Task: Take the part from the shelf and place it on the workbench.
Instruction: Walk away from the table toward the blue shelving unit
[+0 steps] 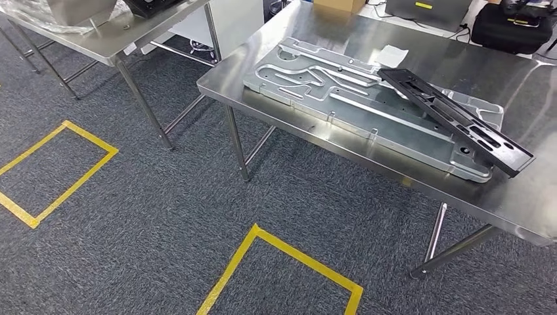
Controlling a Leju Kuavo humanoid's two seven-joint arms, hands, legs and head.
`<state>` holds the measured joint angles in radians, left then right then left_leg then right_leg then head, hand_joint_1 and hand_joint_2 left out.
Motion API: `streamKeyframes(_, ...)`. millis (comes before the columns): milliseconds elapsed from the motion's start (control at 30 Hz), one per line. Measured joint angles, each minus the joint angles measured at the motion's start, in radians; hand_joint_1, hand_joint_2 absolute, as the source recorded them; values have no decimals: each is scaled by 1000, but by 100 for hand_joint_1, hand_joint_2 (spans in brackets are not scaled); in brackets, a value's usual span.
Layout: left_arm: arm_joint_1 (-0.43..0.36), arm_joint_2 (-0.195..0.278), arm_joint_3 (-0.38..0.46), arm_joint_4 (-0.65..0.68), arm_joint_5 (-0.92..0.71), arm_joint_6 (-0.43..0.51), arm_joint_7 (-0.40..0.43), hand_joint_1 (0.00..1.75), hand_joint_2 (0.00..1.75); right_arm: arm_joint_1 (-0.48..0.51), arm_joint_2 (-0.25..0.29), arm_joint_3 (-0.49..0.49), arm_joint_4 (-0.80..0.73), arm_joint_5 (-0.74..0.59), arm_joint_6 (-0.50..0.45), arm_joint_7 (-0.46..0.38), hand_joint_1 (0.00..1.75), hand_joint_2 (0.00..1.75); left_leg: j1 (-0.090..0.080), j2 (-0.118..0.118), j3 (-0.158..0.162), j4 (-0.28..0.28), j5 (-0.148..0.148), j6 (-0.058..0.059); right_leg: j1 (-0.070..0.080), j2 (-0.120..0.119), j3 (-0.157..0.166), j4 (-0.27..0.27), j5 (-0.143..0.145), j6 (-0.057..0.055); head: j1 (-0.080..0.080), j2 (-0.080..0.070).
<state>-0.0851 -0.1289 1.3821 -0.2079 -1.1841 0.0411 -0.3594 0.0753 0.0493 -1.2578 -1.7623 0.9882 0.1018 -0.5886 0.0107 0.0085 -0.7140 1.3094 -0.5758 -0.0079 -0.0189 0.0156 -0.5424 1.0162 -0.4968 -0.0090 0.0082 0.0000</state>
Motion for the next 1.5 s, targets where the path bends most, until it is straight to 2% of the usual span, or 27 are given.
streamKeyframes(33,0,0,0,0,0,0,-1,0,0,0,1,0,2,1,-2,0,0,0,-3,-3,34,-48,24,8,3,6,-1,1,1,0,0,0)
streamKeyframes(100,0,1,0,0,0,0,-2,0,0,1,3,3,6,1,-5,0,0,0,-9,-21,123,-195,75,32,8,15,-1,3,1,2,0,0)
streamKeyframes(167,-1,2,0,0,0,1,-3,0,0,1,5,7,9,1,-7,0,0,0,-15,-35,168,-278,89,45,8,23,-5,4,3,9,1,0)
streamKeyframes(233,-2,1,0,0,0,2,-5,0,0,2,5,10,14,4,-9,0,0,0,-15,-32,173,-294,90,47,6,29,-8,0,8,22,0,0)
streamKeyframes(300,-2,0,0,0,-1,5,-6,0,0,4,6,10,19,9,-11,-1,0,0,-11,-21,179,-313,100,54,5,21,-14,12,-4,32,3,0)
streamKeyframes(367,-2,-1,0,0,-2,8,-7,0,0,5,5,10,24,15,-14,-2,0,0,-8,-8,182,-327,108,62,3,2,-51,91,-55,40,9,0)
streamKeyframes(433,0,-1,0,0,-3,12,-7,0,0,6,7,10,32,20,-14,-6,0,0,-10,3,179,-327,109,65,0,-5,-111,214,-113,47,11,0)
streamKeyframes(467,1,-1,0,0,-3,14,-7,0,0,8,8,10,36,24,-15,-8,0,0,-11,8,178,-325,108,64,-2,-6,-129,252,-121,51,12,0)
streamKeyframes(500,1,-2,0,0,-3,15,-6,0,0,9,9,10,39,27,-16,-12,0,0,-10,13,177,-323,107,63,-5,-8,-129,253,-109,54,12,0)
streamKeyframes(533,2,-2,0,0,-3,16,-6,0,0,11,11,10,40,30,-18,-17,0,0,-10,18,176,-319,105,60,-7,-12,-110,218,-81,57,12,0)
streamKeyframes(567,2,-3,0,0,-3,16,-5,0,0,12,14,10,41,33,-21,-22,0,0,-9,21,176,-314,102,56,-10,-21,-74,152,-46,59,12,0)
streamKeyframes(633,1,-4,0,0,-3,16,-5,0,0,13,21,10,41,38,-27,-31,0,0,-12,27,174,-302,95,44,-9,-37,-16,39,-6,53,13,0)
streamKeyframes(667,1,-4,0,0,-3,16,-5,0,0,14,25,10,41,40,-29,-35,0,0,-14,30,174,-297,92,38,-7,-40,-4,12,-1,47,13,0)
streamKeyframes(800,0,-4,0,0,-3,16,-4,0,0,17,36,10,38,43,-32,-38,0,0,-14,31,170,-281,77,18,-7,-24,-8,4,5,19,11,0)
streamKeyframes(867,1,-4,0,0,-3,16,-4,0,0,17,42,10,36,45,-35,-40,0,0,-10,14,137,-203,24,8,-9,-19,-11,2,11,7,7,0)
streamKeyframes(933,2,-4,0,0,-3,14,-6,0,0,17,50,10,35,49,-42,-45,0,0,-7,3,76,-66,-44,3,-7,-12,-18,3,14,2,5,0)
streamKeyframes(967,3,-5,0,0,-3,13,-9,0,0,17,55,10,35,52,-46,-48,0,0,-7,2,54,-15,-61,3,-6,-7,-21,4,15,0,4,0)
streamKeyframes(1000,5,-5,0,0,-3,12,-12,0,0,17,60,10,35,55,-50,-50,0,0,-7,1,50,-4,-55,5,-4,-2,-22,5,15,0,4,0)
streamKeyframes(1033,5,-5,0,0,-3,11,-16,0,0,17,66,10,35,57,-53,-52,0,0,-7,0,68,-35,-30,8,-4,4,-22,6,15,0,4,0)
streamKeyframes(1100,6,-4,0,0,-3,9,-22,0,0,17,75,10,35,61,-59,-54,0,0,-8,-15,140,-176,37,19,-2,15,-19,7,16,2,4,0)
streamKeyframes(1167,5,-4,0,0,-3,8,-27,0,0,17,84,10,35,63,-63,-56,0,0,-11,-30,186,-278,69,27,-1,24,-21,7,19,9,5,0)
streamKeyframes(1267,4,-4,0,0,-2,7,-29,0,0,19,92,10,34,66,-65,-58,0,0,-14,-26,191,-301,77,39,-3,35,-25,2,26,29,4,0)
streamKeyframes(1333,3,-6,0,0,-2,6,-30,0,0,21,95,10,32,66,-66,-59,0,0,-10,-15,194,-316,89,53,-3,25,-37,27,6,39,6,0)
streamKeyframes(1367,4,-7,0,0,-2,5,-30,0,0,21,95,10,30,66,-66,-59,0,0,-8,-9,194,-321,95,60,-3,15,-55,67,-22,42,9,0)
streamKeyframes(1433,5,-7,0,0,-2,5,-31,0,0,21,97,10,30,66,-66,-59,0,0,-12,1,189,-322,98,65,-4,-2,-111,190,-89,46,13,0)
streamKeyframes(1467,6,-7,0,0,-2,4,-31,0,0,21,98,10,30,67,-66,-59,0,0,-14,7,187,-321,99,66,-4,-6,-135,244,-109,48,13,0)
streamKeyframes(1500,7,-7,0,0,-2,4,-33,0,0,22,99,10,30,67,-66,-59,0,0,-16,12,185,-320,99,66,-5,-8,-144,267,-110,49,13,0)
